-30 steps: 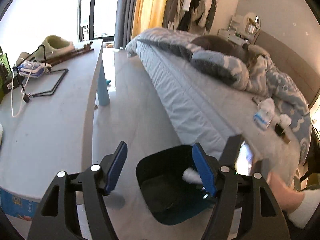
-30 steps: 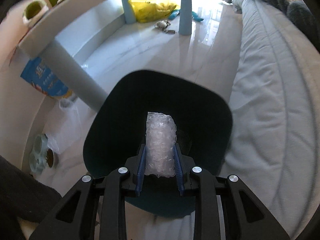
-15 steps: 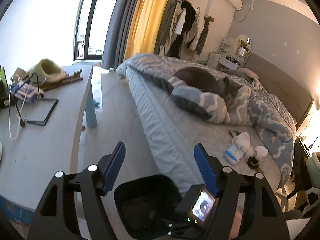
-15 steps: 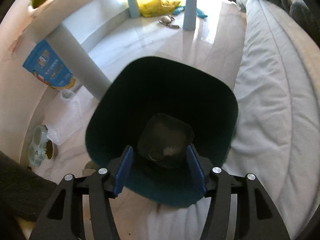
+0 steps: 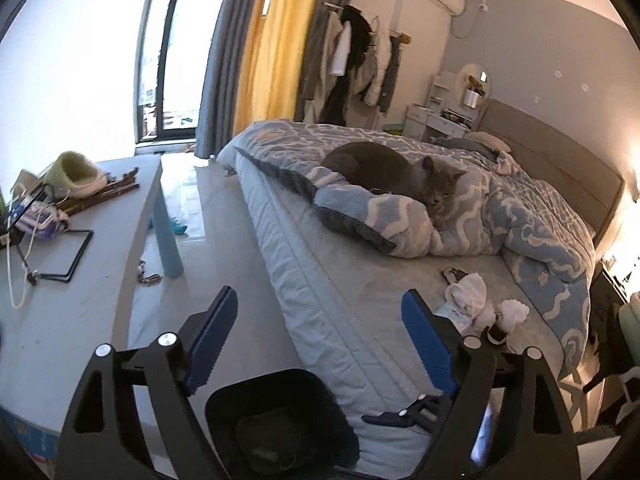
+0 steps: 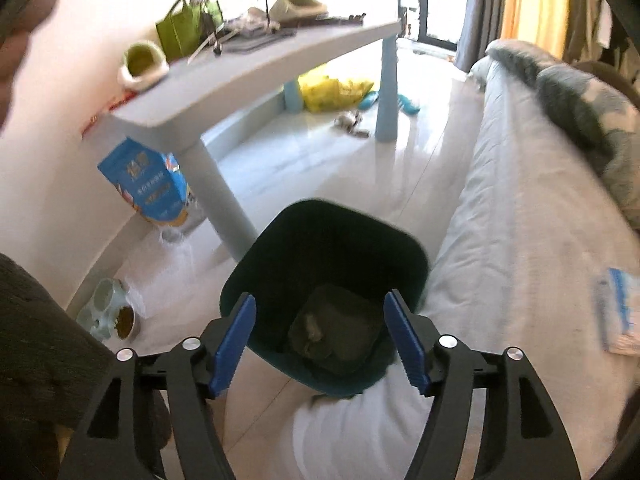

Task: Collect trash
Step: 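Return both tools to the bed toward the white tissues and wipe pack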

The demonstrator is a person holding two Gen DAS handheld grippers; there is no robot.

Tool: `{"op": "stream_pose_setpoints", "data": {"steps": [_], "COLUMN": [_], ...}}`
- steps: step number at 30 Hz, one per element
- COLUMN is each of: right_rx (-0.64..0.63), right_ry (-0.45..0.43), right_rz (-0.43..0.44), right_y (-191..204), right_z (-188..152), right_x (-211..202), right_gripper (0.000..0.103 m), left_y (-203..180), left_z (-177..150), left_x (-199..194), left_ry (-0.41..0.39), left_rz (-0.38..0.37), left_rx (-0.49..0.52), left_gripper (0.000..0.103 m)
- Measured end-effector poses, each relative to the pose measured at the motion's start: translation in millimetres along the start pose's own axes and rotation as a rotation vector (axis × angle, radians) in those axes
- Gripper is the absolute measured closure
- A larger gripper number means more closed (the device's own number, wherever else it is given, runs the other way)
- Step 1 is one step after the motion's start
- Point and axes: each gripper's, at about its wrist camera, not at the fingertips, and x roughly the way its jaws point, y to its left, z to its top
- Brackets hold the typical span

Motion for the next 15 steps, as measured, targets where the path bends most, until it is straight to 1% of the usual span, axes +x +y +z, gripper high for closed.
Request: {"op": "stream_pose_setpoints", "data": {"steps": [4, 9, 12, 15], "right_rx": [0.008, 0.047, 0.085, 0.113], "right_ry": [-0.047, -0.086, -0.116, -0.145], "right_rz": [-0.032, -0.085, -0.120, -0.160], "right_y": [-18.5, -46.9, -67.0, -84.6], "right_z": [-5.0, -17.1, -24.5, -32.8], "right_x": [-22.7, -48.3, -65.3, -83.5], "right_gripper": [0.033, 0.032, 0.028, 0.027], "left_y": [-21.1, -41.6, -54.0, -63.4], "left_z": [-0.6, -3.5, -6.2, -8.4], "left_x": [12.1, 29.4, 40.1, 48.0], "left_ry": [0.011, 0.033, 0.046, 0.052], "left_rz": [-0.016, -0.041, -0.051, -0.055], "left_rx": [0.043, 0.071, 0.094, 0.108], "left_gripper": [0.011, 0.010, 0.008, 0.008]}}
